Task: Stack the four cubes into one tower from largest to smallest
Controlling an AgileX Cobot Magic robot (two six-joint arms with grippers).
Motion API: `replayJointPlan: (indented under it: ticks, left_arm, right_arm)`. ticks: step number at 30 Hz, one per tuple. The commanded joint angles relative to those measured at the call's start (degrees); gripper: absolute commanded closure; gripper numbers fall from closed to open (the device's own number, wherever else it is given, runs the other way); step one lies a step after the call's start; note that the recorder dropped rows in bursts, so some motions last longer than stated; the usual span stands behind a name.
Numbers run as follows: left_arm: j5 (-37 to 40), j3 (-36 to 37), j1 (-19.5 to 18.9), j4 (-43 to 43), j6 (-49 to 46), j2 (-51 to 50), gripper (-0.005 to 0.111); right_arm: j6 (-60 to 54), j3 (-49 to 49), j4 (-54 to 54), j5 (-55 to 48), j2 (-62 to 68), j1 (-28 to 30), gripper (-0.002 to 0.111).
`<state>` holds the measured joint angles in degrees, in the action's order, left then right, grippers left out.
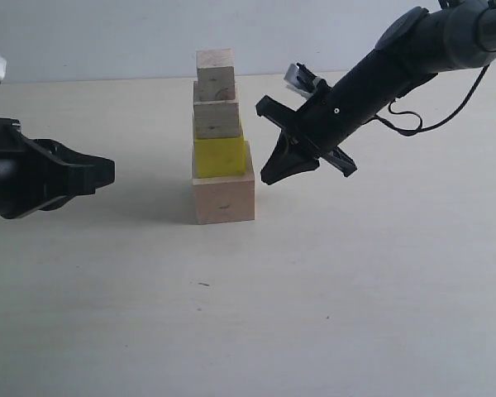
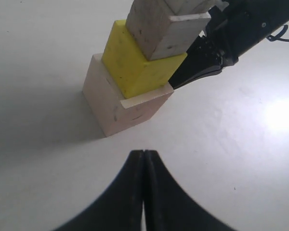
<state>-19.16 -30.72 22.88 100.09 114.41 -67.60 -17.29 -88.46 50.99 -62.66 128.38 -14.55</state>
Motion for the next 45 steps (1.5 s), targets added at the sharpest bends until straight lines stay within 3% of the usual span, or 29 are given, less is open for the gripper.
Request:
replayJointPlan:
  ticks: [1,5,45]
  left_arm:
    - [0.03,0.12,-0.11,-0.14,-0.21,-0.06,0.107]
    - [0.03,0.12,-0.11,-0.14,-0.21,-0.06,0.107]
    - [-1.28,0.12,-0.11,-0.14,-0.07,-0.06,0.107]
  right_arm:
    - [-0.74,0.14,0.53,-0.61,-0.64,-0.47,0.108]
    - [-0.74,0.14,0.41,-0.49,-0.64,-2.34,0.108]
    - [-4.06,0.04,2.93,5.52,0.13,-1.64,0.108]
